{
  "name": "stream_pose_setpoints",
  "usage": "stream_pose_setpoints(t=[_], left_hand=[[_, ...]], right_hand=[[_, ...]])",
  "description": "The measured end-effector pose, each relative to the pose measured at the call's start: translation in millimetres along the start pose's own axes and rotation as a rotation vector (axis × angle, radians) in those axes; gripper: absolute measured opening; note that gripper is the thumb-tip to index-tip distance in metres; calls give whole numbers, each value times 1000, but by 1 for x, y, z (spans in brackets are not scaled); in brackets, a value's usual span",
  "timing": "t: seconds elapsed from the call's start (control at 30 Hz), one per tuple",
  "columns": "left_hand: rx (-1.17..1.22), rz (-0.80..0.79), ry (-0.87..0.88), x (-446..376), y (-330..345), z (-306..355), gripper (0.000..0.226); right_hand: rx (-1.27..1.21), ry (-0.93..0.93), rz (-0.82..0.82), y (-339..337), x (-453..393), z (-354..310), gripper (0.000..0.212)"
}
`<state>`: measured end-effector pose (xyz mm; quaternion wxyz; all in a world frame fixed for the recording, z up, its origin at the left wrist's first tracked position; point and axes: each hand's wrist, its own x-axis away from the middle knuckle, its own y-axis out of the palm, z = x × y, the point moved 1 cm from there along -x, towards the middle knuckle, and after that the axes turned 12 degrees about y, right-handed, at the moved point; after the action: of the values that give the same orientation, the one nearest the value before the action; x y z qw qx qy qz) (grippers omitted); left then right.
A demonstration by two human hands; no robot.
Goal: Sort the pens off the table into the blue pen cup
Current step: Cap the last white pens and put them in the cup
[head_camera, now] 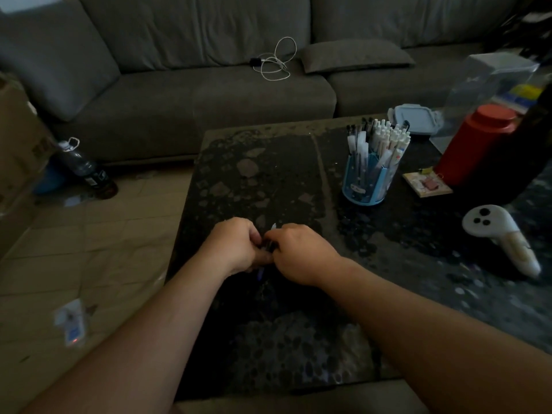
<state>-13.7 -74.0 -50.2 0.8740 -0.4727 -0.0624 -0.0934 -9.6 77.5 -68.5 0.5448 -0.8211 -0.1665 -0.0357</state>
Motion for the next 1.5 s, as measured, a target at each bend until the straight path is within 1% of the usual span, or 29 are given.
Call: stream_pose_setpoints(t=[0.07, 0.13, 0.2, 0.23, 0.3, 0.33, 0.4, 0.5, 0.6, 0.67, 0.73, 0.8, 0.87, 0.97, 1.1, 1.17, 1.3, 1.5], left_hand=[[51, 10, 10, 0, -3, -3, 26], [23, 41, 34, -1, -9, -7, 22], [19, 88, 50, -1, -14, -10, 19], [39, 108, 63, -1, -14, -11, 18], [92, 142, 101, -1, -11, -12, 19], [120, 159, 121, -2, -9, -11, 19], [154, 193, 164, -2, -8, -8, 18], [124, 238, 218, -2, -9, -2, 14], [121, 282, 242, -2, -9, -1, 16], [131, 313, 253, -2, -9, -1, 17], [150, 340, 259, -2, -9, -1, 17], [164, 362, 259, -3, -8, -1, 18], [154, 378, 251, -5, -7, -2, 21], [144, 390, 247, -6, -6, -2, 22], [120, 394, 259, -4, -3, 4, 21], [101, 402, 275, -3, -1, 6, 20], [84, 405, 308, -2, -1, 8, 20], [84, 400, 334, 0, -1, 13, 21]], right_hand=[[13, 6, -16, -3, -1, 1, 35], [52, 1, -25, -4, 1, 0, 31], [89, -3, 5, -2, 2, 1, 29], [108, -14, 27, -2, 2, 2, 25], [119, 4, 54, -4, 0, 7, 7], [105, 36, 61, -8, -1, 10, 7], [83, 120, 59, -15, -1, 17, 19], [80, 190, 41, -23, 0, 30, 30], [34, 228, 42, -34, 1, 41, 26], [-2, 232, 50, -46, 0, 49, 28], [-33, 199, 44, -56, 0, 55, 27], [-13, 122, 67, -61, 1, 59, 27], [20, 37, 140, -62, 2, 62, 28], [14, 5, 252, -62, 2, 64, 30], [24, -59, 426, -61, 3, 62, 21], [27, -94, 475, -61, 5, 59, 18], [17, -126, 518, -58, 5, 58, 16], [1, -139, 524, -58, 5, 57, 16]])
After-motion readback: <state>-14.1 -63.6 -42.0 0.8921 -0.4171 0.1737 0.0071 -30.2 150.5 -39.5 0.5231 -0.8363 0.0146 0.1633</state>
